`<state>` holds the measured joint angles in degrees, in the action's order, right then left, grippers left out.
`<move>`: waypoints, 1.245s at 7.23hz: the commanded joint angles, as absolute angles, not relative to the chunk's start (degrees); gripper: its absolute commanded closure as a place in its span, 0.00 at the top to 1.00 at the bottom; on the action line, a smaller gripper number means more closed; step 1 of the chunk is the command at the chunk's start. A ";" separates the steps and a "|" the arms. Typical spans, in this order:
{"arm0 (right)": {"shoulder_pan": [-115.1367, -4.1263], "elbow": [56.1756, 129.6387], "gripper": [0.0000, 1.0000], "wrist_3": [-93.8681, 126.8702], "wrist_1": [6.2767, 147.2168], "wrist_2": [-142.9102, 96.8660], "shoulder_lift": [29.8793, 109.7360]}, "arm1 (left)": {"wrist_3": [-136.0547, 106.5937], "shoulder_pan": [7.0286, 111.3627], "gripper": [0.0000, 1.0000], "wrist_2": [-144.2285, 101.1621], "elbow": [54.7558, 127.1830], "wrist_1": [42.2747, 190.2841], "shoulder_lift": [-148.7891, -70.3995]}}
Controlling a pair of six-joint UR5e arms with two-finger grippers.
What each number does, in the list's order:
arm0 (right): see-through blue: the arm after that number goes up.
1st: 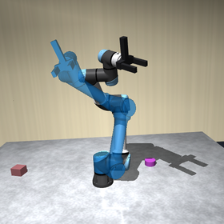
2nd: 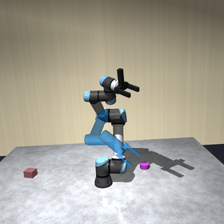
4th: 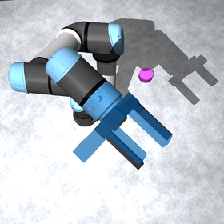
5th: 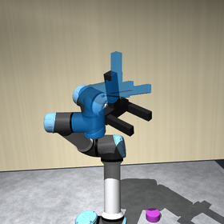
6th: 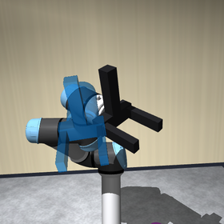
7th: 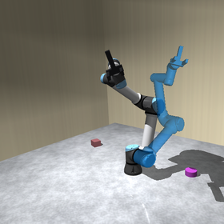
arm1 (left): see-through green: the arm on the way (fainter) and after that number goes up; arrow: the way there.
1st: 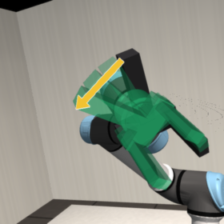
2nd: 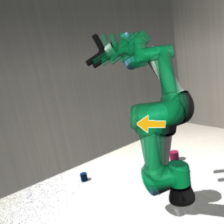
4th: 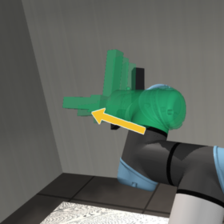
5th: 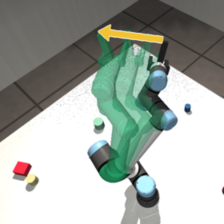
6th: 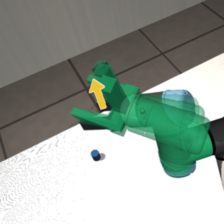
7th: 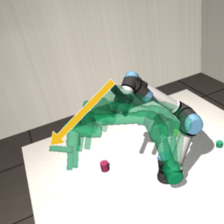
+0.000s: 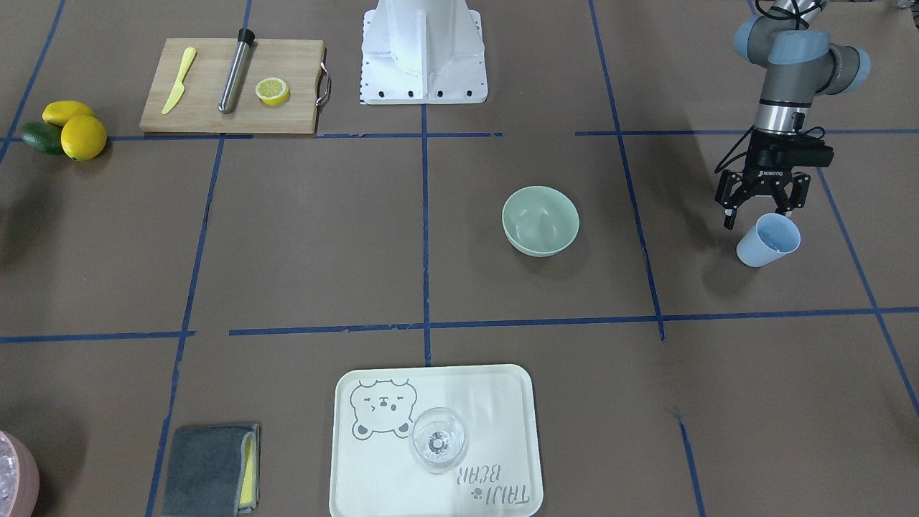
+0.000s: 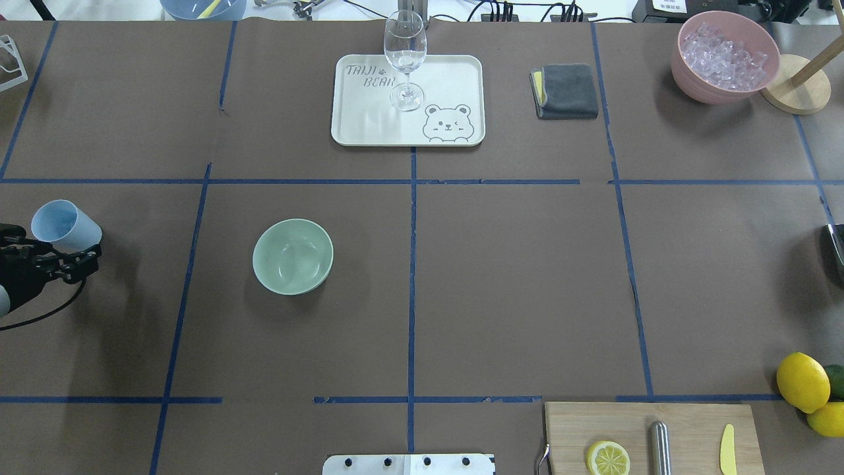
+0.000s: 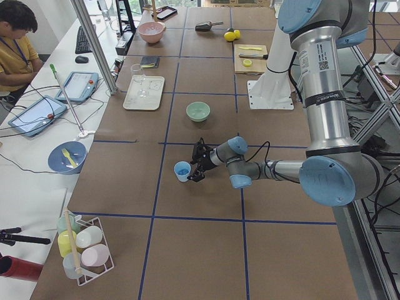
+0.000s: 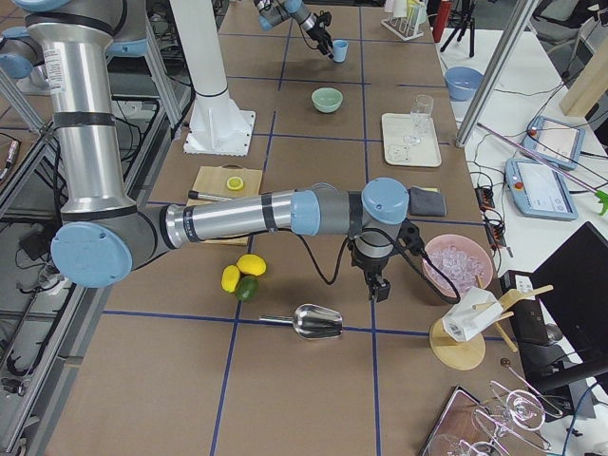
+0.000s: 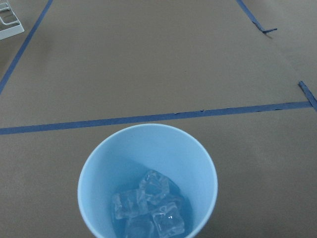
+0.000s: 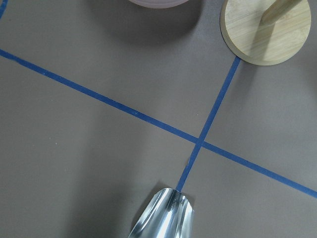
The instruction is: Pour ice into bowl
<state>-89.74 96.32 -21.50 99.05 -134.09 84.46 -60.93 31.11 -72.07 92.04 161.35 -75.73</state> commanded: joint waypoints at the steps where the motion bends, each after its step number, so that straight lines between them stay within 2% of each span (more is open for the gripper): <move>1: -89.74 96.33 1.00 -21.45 99.05 -134.12 84.46 | -60.29 32.60 0.91 -72.24 90.09 162.16 -76.73; 9: -89.82 96.42 1.00 -21.53 98.96 -134.12 84.20 | -60.12 35.42 0.89 -72.86 85.87 162.07 -80.95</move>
<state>-89.81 96.38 -21.59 98.99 -134.12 84.29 -60.14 35.41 -72.77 86.17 162.07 -80.67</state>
